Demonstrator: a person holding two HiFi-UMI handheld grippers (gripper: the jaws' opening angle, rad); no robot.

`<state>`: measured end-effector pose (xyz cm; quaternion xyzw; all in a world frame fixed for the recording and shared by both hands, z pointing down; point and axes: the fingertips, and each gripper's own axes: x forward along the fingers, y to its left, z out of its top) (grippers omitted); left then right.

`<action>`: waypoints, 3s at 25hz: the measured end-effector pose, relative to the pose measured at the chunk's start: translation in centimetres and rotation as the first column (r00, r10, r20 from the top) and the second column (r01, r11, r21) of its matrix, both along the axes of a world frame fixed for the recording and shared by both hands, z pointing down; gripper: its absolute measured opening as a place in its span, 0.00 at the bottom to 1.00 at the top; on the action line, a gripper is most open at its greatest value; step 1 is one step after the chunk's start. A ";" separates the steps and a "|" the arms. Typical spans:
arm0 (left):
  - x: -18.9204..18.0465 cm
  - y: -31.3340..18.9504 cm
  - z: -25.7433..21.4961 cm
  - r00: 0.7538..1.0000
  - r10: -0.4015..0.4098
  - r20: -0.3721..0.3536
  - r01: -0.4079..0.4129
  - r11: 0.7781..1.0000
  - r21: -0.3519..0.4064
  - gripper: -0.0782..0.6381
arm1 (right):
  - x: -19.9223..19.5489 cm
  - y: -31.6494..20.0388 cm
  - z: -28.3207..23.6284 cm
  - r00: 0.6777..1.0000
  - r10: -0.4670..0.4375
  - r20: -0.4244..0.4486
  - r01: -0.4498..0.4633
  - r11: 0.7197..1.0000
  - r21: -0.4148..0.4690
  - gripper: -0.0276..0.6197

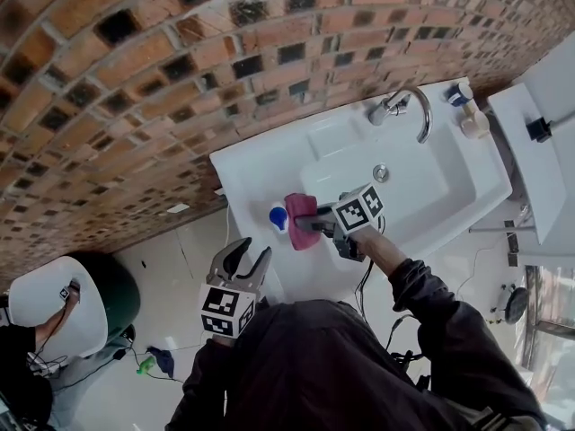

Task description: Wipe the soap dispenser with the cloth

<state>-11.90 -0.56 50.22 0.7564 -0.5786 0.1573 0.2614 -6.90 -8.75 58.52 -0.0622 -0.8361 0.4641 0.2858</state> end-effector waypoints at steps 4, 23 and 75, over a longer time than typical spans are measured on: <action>0.6 -1.6 1.9 0.999 0.047 0.022 -0.046 0.998 -0.052 0.41 | -0.3 0.5 3.8 0.995 -0.034 -0.089 0.032 0.999 -0.022 0.14; 2.6 -6.9 7.2 0.953 0.221 0.205 -0.163 0.950 -0.267 0.50 | 4.1 3.0 3.7 0.974 -0.112 -0.199 0.175 0.925 0.338 0.14; 4.1 -1.6 5.1 0.938 0.345 0.036 -0.330 0.920 -0.212 0.33 | 2.0 2.4 -0.2 0.834 -0.401 -0.378 0.548 0.530 0.647 0.14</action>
